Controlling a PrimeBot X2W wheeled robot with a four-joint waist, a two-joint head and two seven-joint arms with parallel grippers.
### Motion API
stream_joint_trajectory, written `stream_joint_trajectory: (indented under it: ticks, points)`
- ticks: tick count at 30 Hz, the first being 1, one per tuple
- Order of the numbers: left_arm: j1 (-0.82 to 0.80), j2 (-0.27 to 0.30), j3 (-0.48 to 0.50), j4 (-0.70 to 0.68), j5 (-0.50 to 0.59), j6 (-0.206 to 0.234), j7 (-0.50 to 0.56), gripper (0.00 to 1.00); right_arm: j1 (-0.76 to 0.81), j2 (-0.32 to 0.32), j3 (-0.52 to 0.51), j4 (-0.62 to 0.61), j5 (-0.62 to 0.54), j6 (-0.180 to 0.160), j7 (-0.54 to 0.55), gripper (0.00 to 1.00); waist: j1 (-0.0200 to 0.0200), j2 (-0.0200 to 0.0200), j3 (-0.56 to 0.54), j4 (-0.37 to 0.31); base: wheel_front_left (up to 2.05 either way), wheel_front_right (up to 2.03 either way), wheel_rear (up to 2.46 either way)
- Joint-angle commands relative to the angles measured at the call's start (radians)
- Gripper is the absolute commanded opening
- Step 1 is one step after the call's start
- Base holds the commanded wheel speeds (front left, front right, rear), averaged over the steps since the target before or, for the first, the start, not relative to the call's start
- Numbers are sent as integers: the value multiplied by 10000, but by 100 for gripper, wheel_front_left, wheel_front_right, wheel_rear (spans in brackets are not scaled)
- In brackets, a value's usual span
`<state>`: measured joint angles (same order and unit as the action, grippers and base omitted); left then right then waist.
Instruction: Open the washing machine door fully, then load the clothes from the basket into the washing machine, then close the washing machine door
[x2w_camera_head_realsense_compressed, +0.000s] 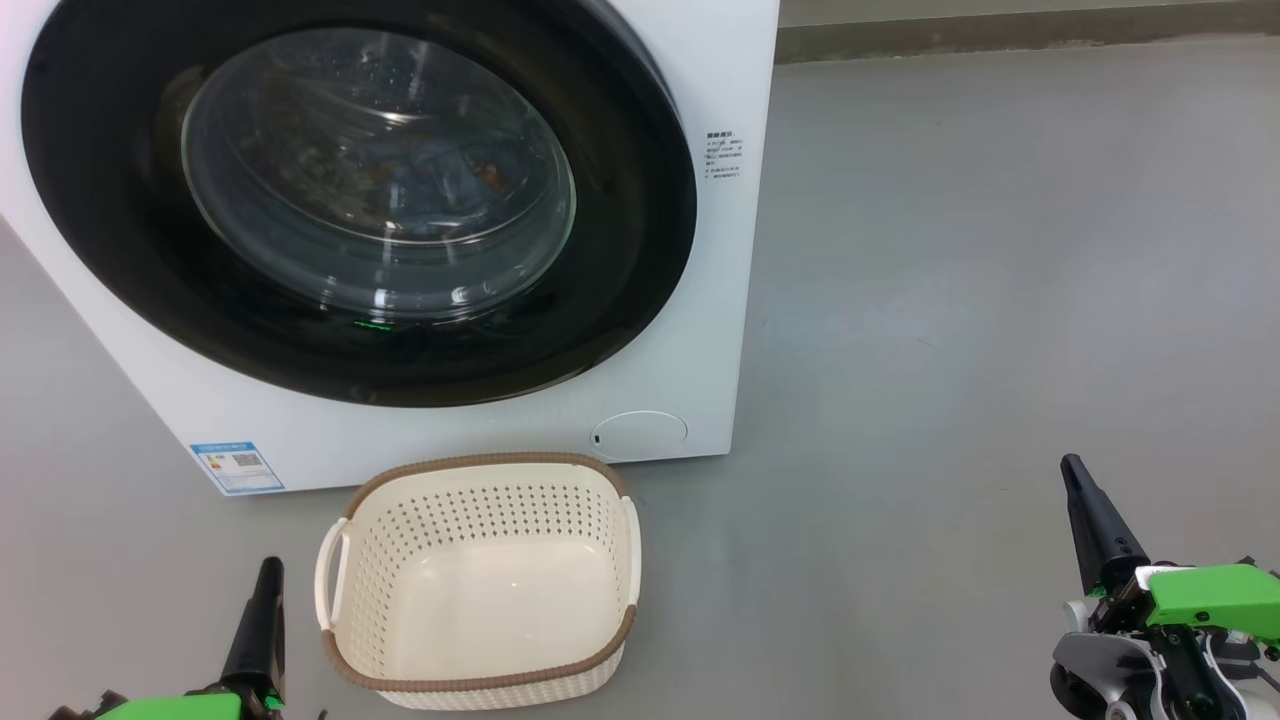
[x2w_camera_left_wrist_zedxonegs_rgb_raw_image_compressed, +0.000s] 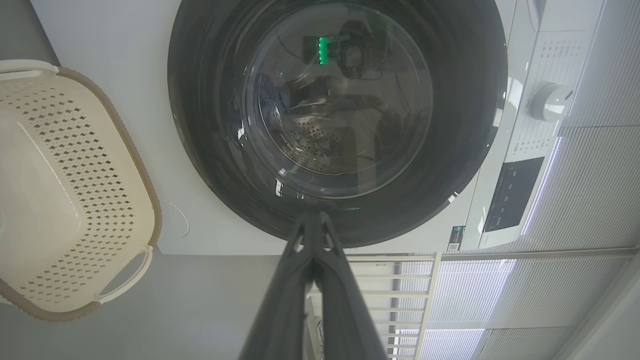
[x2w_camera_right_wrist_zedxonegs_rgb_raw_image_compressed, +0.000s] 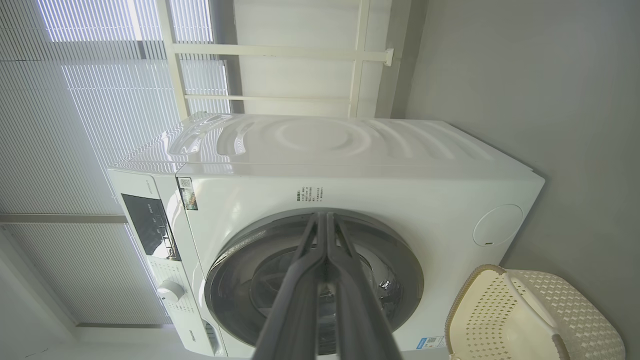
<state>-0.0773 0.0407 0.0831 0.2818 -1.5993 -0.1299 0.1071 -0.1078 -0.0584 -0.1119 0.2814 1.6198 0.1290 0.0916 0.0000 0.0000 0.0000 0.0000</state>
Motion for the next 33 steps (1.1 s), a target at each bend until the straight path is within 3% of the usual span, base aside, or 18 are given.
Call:
stream_joint_trajectory:
  ticks: [1,33]
  points:
    - [-385,95,326,-321,-78,13,72,0,-68,-51,149,-306,31,17,80,0,0,0,0,0,0,0,0]
    - [-386,95,326,-317,-77,9,73,0,-71,-32,121,-304,7,17,102,0,0,0,0,0,0,0,0]
